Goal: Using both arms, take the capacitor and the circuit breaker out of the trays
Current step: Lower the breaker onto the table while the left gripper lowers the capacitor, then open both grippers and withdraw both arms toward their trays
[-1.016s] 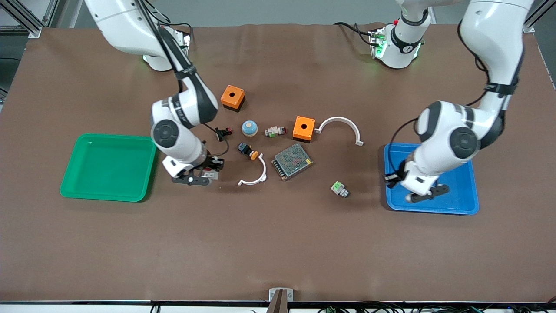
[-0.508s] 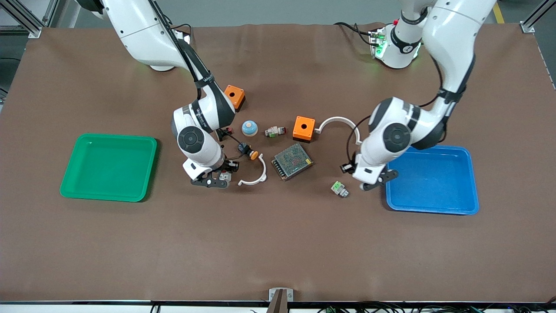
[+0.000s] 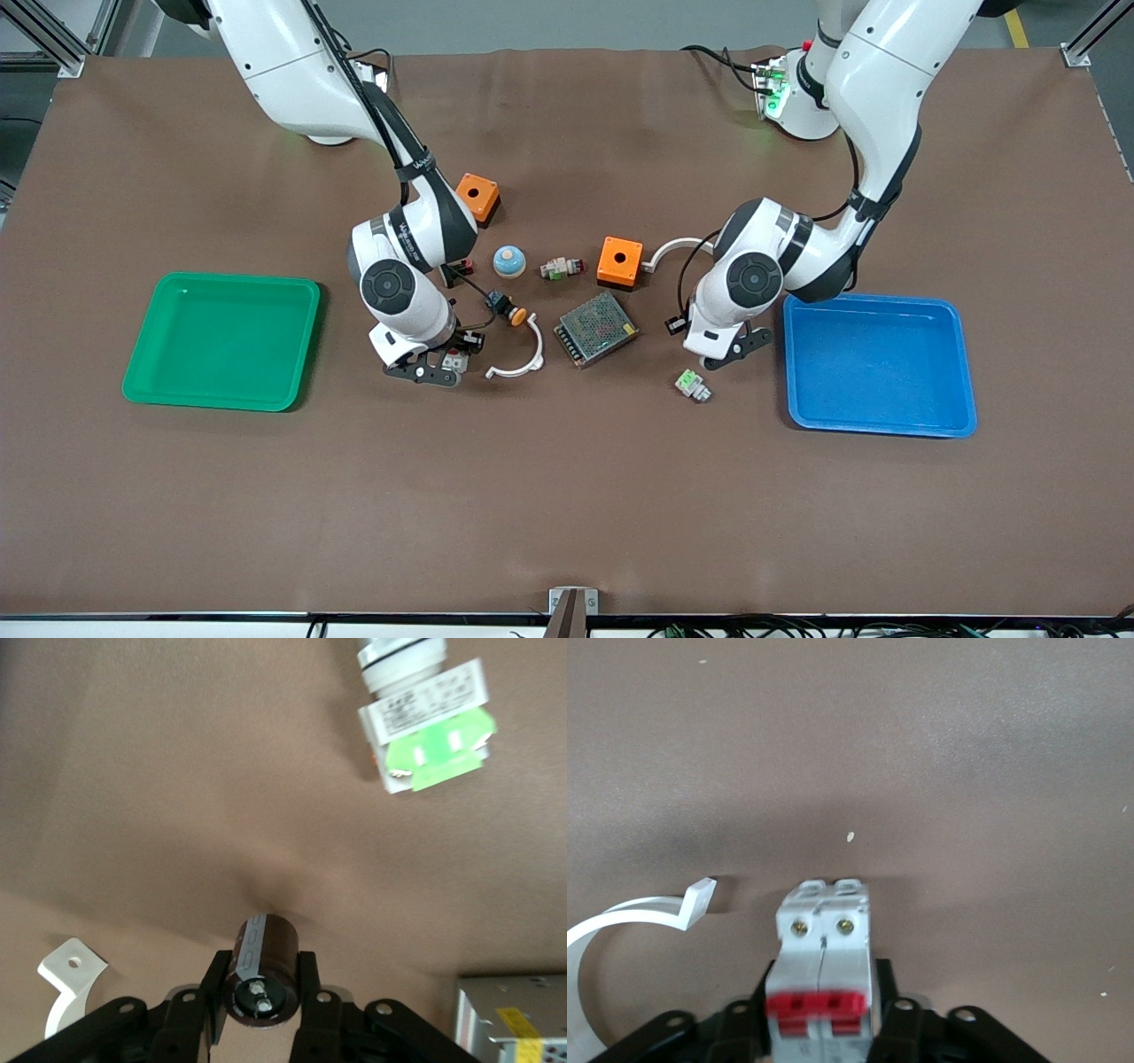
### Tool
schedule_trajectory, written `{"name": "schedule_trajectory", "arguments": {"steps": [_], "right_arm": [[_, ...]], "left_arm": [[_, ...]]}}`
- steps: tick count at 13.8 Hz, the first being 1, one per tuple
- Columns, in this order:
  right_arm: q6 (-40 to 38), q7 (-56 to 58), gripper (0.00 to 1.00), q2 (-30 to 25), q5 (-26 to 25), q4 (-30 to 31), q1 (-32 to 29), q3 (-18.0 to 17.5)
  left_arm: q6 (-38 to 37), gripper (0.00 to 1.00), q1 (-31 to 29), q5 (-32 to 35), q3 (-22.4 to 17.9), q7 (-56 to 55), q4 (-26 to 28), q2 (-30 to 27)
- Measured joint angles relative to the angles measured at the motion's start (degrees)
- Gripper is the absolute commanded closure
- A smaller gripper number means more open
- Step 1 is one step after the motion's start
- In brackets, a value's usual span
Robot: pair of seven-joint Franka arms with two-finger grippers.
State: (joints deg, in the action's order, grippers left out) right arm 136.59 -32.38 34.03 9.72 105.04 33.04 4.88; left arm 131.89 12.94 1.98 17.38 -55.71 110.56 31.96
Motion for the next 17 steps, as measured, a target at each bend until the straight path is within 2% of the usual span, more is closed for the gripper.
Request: {"name": "schedule_trajectory", "arguments": {"steps": [3, 6, 8, 11, 14, 17], "right_arm": [[-1.73, -0.01, 0.0, -0.01, -0.01, -2.23, -0.11, 0.43], [-13.95, 2.81, 0.0, -0.57, -1.05, -10.57, -2.82, 1.27], [-21.84, 9.86, 0.0, -2.11, -1.36, -15.18, -7.51, 1.64], [-29.83, 23.7, 0.0, -6.55, -4.05, -17.09, -18.18, 2.07], [-35.35, 32.32, 0.0, -10.8, -6.42, -17.19, -26.72, 2.06], [-39.91, 34.06, 0.0, -12.78, -6.74, -20.13, -29.96, 1.97]], "left_arm": [[0.28, 0.0, -0.13, 0.0, -0.07, -0.28, -0.98, 0.26], [-3.34, 0.0, -0.76, 0.0, -0.4, -0.04, -7.28, -0.28], [-11.43, 0.0, -1.45, 2.85, -0.67, 2.79, -15.04, -0.86], [-23.54, 0.0, -3.72, 9.35, -1.06, 11.98, -26.7, -2.15], [-26.55, 0.0, -8.44, 10.72, -1.26, 19.97, -30.3, -5.11], [-30.63, 0.0, -13.6, 10.75, -1.27, 29.48, -31.06, -10.63]]}}
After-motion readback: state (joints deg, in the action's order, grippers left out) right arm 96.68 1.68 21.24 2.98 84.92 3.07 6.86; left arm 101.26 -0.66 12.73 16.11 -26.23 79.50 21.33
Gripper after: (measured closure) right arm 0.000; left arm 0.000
